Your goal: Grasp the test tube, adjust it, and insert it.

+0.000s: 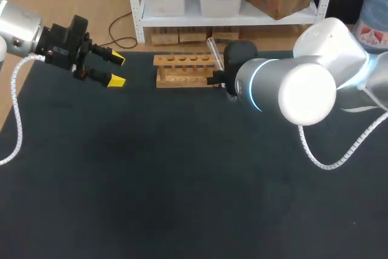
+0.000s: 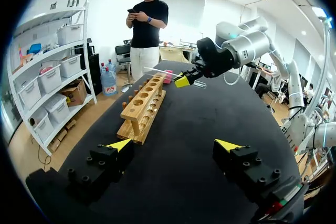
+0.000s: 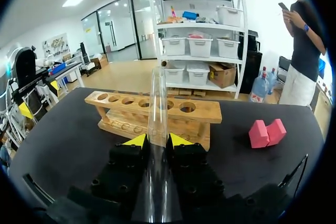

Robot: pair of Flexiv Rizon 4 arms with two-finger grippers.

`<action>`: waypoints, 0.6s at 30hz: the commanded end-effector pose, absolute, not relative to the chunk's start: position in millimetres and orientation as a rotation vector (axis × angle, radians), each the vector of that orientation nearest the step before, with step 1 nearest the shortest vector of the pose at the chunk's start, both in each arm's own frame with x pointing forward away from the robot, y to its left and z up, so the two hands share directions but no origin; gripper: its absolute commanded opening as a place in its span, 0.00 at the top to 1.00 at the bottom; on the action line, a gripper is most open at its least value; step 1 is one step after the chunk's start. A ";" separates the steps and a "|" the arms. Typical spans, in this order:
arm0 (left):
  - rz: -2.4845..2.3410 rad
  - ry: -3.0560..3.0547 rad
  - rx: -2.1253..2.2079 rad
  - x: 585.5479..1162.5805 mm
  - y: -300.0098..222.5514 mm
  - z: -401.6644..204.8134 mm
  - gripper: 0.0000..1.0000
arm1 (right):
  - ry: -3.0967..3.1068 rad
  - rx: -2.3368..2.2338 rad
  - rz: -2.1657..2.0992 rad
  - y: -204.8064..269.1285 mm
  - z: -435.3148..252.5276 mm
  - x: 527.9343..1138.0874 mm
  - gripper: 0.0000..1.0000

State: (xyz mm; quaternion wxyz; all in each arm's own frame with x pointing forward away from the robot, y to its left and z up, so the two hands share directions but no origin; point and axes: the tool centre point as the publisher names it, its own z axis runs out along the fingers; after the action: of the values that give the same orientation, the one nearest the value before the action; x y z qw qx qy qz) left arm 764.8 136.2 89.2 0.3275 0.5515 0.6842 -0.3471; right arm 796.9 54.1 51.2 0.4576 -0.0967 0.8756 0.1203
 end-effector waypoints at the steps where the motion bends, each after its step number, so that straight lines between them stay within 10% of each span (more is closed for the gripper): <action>1: -0.910 1.789 1.446 765.6 136.5 88.3 0.00 | 2.175 -0.243 0.291 54.4 48.2 800.4 1.00; 18: -0.910 1.789 1.446 765.6 136.5 88.3 0.00 | 2.280 -0.296 0.332 58.2 35.5 801.2 1.00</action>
State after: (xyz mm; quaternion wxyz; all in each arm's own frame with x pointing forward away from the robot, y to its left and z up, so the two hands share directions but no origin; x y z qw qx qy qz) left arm 764.8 136.2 89.2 0.3275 0.5515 0.6842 -0.3471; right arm 795.5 58.3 37.3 0.4055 -0.1131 0.8977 0.1300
